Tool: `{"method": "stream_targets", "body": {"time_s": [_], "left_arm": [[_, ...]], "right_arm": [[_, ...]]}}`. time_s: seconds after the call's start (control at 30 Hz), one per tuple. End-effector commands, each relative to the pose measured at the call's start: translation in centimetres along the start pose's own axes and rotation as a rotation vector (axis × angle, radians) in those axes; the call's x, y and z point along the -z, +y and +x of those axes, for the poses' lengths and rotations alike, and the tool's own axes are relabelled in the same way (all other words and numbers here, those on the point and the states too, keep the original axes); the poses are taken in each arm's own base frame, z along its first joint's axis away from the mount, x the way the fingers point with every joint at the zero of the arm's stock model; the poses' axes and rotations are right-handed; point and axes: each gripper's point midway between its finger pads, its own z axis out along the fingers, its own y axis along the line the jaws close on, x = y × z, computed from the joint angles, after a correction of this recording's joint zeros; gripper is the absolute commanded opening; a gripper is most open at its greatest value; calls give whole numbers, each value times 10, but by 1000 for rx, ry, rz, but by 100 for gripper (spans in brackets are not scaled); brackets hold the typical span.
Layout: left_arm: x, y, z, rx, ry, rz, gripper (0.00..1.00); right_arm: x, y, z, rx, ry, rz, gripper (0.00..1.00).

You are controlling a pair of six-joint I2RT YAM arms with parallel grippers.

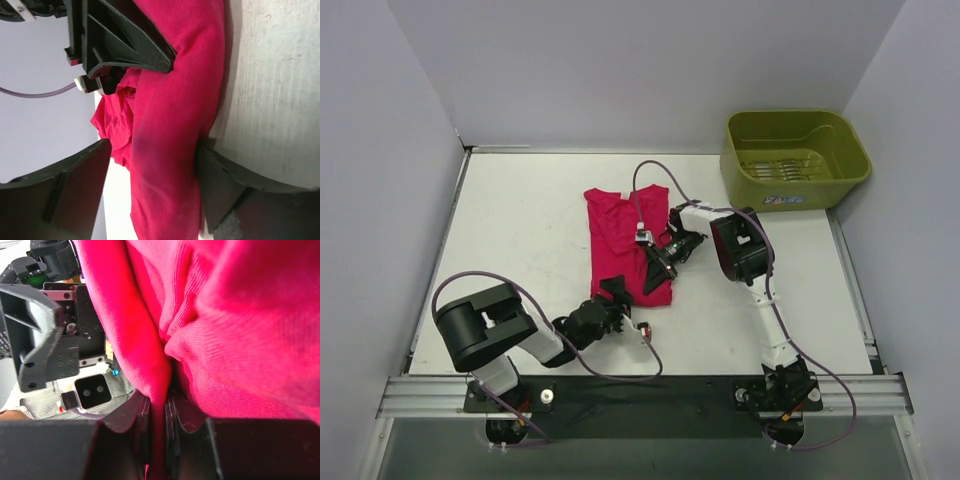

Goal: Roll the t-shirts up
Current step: Roll the T-shirt to the center of the board.

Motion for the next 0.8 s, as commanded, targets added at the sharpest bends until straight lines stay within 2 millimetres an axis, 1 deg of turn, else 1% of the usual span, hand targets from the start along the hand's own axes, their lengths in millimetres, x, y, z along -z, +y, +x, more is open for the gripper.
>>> {"method": "stream_targets", "body": {"time_s": [0.0, 0.03, 0.07, 0.1, 0.13, 0.17, 0.2, 0.23, 0.27, 0.3, 0.33, 0.37, 0.4, 0.43, 0.47, 0.5, 0.53, 0.57, 0.6, 0.63, 0.67, 0.7, 0.73, 0.77], "left_arm": [[-2, -41, 30, -8, 94, 172, 70], [-4, -40, 32, 9, 98, 182, 66], [-2, -45, 37, 21, 113, 222, 62], [-2, -47, 41, 31, 123, 242, 52], [-4, -46, 40, 46, 125, 252, 48], [-1, -52, 44, 47, 142, 289, 44], [-1, -53, 45, 54, 149, 299, 39], [-2, -51, 45, 70, 153, 301, 31], [-3, -52, 47, 81, 167, 328, 27], [-4, -51, 47, 104, 170, 344, 25], [-4, -52, 49, 135, 183, 361, 20], [0, -55, 51, 145, 197, 398, 19], [-1, -54, 50, 159, 187, 407, 19], [0, -55, 48, 164, 179, 421, 19], [3, -55, 47, 169, 177, 434, 19], [3, -55, 44, 190, 156, 446, 19], [7, -60, 44, 209, 163, 481, 19], [8, -59, 43, 223, 161, 490, 19], [6, -54, 42, 234, 162, 487, 19], [10, -58, 38, 264, 143, 526, 19], [11, -58, 35, 280, 132, 538, 18], [8, -53, 31, 298, 118, 536, 18], [14, -61, 27, 334, 98, 596, 18], [15, -58, 24, 340, 83, 607, 18]], "right_arm": [[-3, -22, 12, -80, 45, 32, 5], [-2, -22, 12, -80, 45, 32, 5], [-2, -22, 12, -82, 45, 32, 5], [-2, -23, 11, -79, 45, 35, 6], [-1, -23, 11, -74, 45, 39, 9], [0, -22, 11, -64, 44, 43, 15], [1, -20, 10, -37, 37, 35, 19], [3, -16, 9, -15, 28, 32, 24], [8, -6, 6, 40, 11, 33, 29], [14, -2, 6, 96, -4, 33, 32], [19, 4, 5, 141, -15, 42, 33], [30, 20, 1, 216, -38, 64, 35], [36, 27, 0, 250, -57, 71, 37], [49, 31, -4, 296, -90, 87, 37], [60, 47, -7, 354, -121, 102, 39], [67, 52, -8, 378, -140, 115, 40], [83, 63, -9, 431, -177, 145, 41], [90, 67, -8, 459, -191, 162, 42], [99, 70, -13, 512, -222, 196, 42], [109, 76, -8, 533, -247, 243, 43], [116, 77, -7, 569, -262, 286, 45], [123, 76, -16, 658, -302, 352, 46], [124, 83, 0, 712, -322, 400, 47], [124, 76, 6, 761, -323, 475, 48]]}}
